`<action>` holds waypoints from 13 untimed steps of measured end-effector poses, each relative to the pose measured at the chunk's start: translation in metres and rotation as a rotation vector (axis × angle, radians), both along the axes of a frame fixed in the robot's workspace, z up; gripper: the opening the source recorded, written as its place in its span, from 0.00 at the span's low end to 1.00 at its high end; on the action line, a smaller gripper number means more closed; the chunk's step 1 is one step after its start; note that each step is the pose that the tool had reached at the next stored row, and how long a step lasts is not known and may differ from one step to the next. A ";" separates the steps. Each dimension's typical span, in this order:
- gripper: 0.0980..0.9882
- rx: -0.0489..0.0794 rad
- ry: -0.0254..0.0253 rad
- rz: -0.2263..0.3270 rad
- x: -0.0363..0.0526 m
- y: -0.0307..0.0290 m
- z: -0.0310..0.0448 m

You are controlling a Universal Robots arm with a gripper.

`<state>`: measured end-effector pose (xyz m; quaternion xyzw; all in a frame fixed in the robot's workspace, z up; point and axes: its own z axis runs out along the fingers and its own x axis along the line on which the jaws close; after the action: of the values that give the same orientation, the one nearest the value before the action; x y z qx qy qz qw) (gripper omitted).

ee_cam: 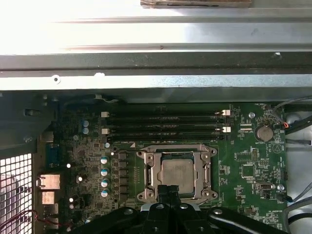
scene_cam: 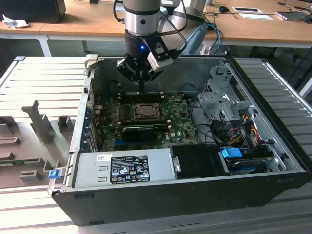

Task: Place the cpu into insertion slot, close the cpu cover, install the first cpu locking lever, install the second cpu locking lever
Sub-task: 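Install the first cpu locking lever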

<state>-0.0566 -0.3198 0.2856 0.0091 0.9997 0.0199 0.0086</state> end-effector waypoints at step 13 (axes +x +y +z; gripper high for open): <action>0.01 0.000 0.0000 0.000 -0.0042 0.0000 -0.0028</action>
<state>-0.0607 -0.3197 0.2827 0.0091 0.9997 0.0201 0.0086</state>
